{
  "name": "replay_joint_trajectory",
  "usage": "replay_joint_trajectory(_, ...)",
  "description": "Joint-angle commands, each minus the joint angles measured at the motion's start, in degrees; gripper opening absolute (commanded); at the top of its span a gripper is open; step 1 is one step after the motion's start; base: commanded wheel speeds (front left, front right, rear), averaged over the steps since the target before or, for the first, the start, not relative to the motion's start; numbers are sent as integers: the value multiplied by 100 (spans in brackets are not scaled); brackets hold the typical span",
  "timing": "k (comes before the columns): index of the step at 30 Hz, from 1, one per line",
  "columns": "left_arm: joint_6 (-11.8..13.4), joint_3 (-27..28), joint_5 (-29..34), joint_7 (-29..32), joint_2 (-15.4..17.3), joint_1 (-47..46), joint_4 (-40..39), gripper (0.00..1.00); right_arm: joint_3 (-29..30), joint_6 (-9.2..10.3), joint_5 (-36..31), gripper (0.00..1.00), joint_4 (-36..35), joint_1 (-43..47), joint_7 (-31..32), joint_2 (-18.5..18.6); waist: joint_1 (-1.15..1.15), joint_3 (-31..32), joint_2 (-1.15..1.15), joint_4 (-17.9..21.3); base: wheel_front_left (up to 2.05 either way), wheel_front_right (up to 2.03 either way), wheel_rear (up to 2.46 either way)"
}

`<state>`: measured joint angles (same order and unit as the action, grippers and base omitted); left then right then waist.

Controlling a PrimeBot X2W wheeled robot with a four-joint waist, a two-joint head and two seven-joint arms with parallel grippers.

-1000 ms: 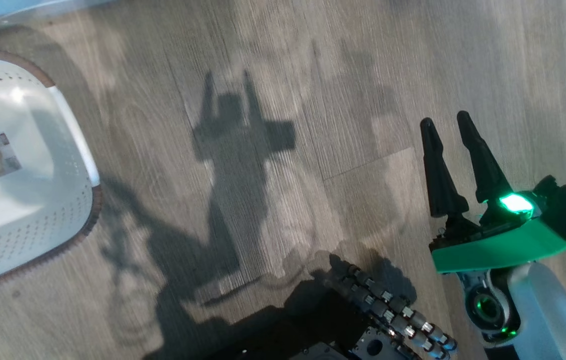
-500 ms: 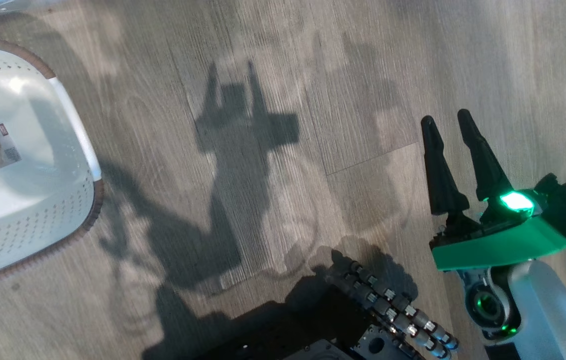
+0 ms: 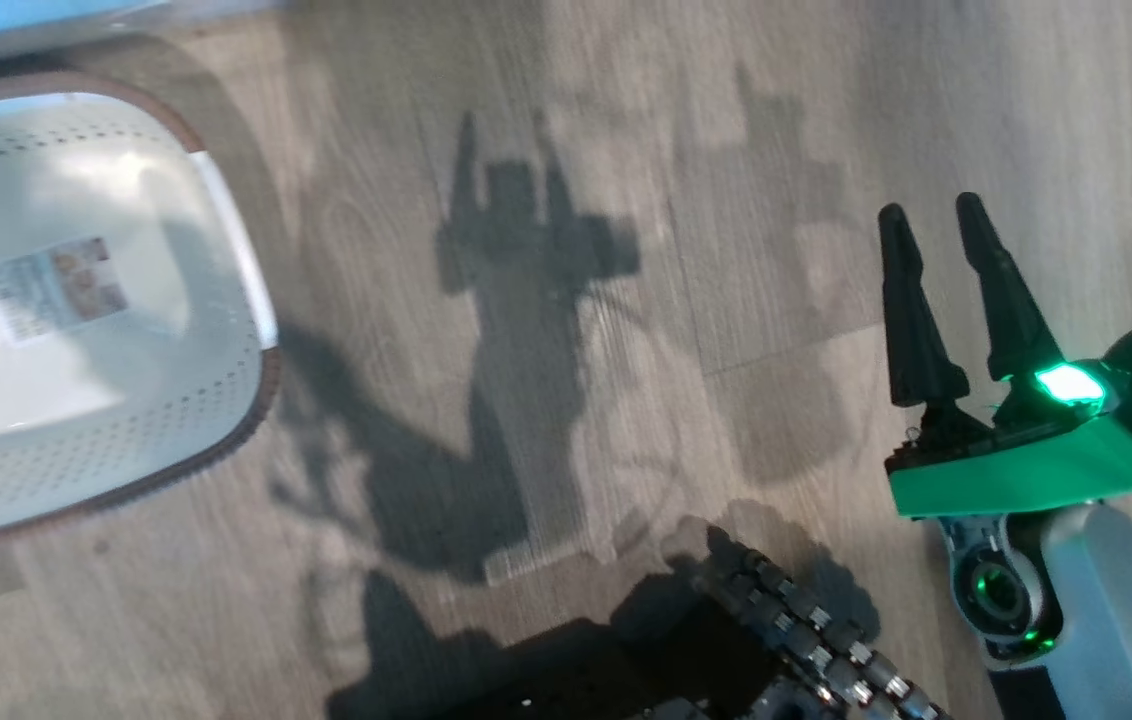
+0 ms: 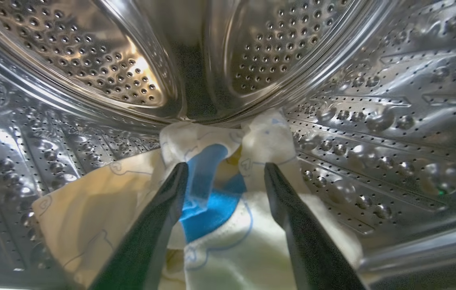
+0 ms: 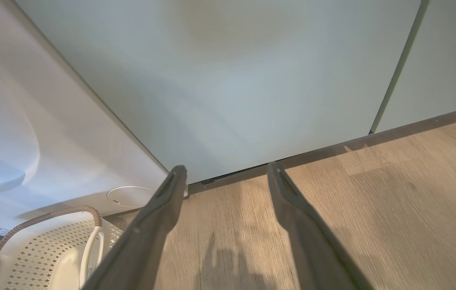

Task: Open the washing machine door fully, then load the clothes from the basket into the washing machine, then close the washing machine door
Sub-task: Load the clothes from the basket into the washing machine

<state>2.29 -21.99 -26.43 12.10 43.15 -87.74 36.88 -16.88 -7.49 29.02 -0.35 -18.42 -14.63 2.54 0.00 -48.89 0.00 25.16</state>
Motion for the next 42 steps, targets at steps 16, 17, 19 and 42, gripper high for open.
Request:
replay_joint_trajectory(16,419,559,-591,-1292,-65,1950,-1343,100,309,0,-494,100,-141,365,-37,33,0,683,0,-719,0,0,0)
replay_joint_trajectory(17,476,593,-627,-1373,-77,2155,-1486,100,328,0,-524,100,-141,387,-37,33,0,731,0,-751,0,0,0)
replay_joint_trajectory(19,610,667,-695,-1534,-99,2592,-1805,100,372,0,-588,100,-145,435,-37,33,0,823,0,-815,0,0,0)
replay_joint_trajectory(42,2095,792,-712,-2658,-1115,7007,-4678,100,738,0,-1083,100,-101,1122,-37,481,0,2144,0,-1733,0,0,0)
